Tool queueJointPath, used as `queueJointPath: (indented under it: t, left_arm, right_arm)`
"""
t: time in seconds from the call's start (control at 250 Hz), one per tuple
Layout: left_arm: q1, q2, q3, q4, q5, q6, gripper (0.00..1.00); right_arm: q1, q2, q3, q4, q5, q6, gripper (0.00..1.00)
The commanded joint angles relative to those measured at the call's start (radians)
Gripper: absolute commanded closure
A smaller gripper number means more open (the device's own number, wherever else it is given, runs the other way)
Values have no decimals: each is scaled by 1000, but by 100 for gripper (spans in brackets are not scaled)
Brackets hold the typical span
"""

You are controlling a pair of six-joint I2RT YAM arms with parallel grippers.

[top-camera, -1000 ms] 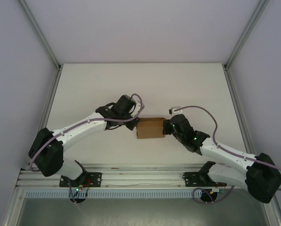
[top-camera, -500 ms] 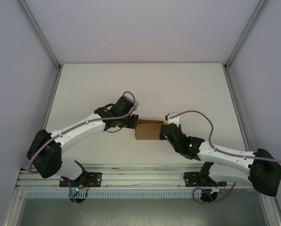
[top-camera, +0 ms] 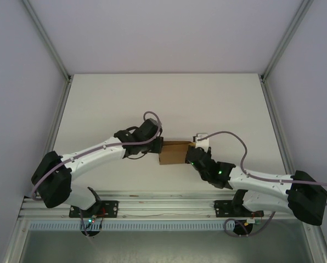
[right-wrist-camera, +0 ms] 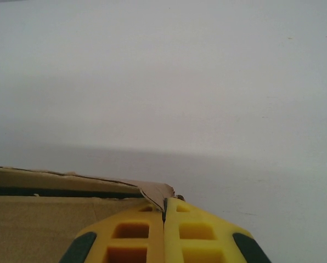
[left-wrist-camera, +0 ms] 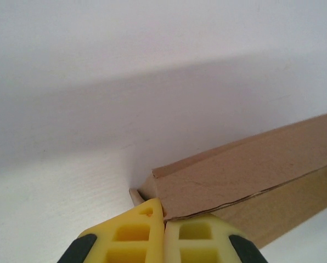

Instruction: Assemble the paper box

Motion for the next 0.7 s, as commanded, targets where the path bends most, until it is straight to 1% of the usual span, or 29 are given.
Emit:
queueJointPath:
  t: [0.0, 0.084, 0.152, 0.22, 0.36, 0.408, 0.48, 0.536, 0.608, 0.696]
  left_arm:
    - [-26, -7, -94, 24, -37, -110, 100]
    - [-27, -19, -128, 72, 10, -149, 100]
    - [-28, -32, -133, 92, 19, -179, 100]
    - [-28, -44, -122, 92, 32, -181, 100]
    - [-56, -67, -130, 71, -49, -171, 100]
    - [-80, -76, -157, 106, -68, -148, 100]
    - [-140, -87, -216, 183, -122, -116, 100]
    - [-177, -84, -255, 241, -152, -114, 100]
    - [-196, -71, -272, 273, -176, -124, 100]
    - [-203, -57, -252, 285, -207, -122, 100]
  right_arm:
    - [11, -11, -39, -6, 47, 38, 100]
    - [12, -16, -48, 7, 60, 47, 100]
    - [17, -15, -50, 16, 66, 44, 100]
    - [23, -10, -48, 20, 76, 33, 100]
    - [29, -15, -65, 52, 89, 28, 100]
    - [31, -14, -81, 77, 88, 25, 100]
    - [30, -13, -102, 120, 85, 13, 100]
    - [31, -12, -112, 147, 79, 7, 100]
    - [33, -10, -120, 180, 72, -12, 100]
    - [33, -8, -118, 198, 75, -38, 100]
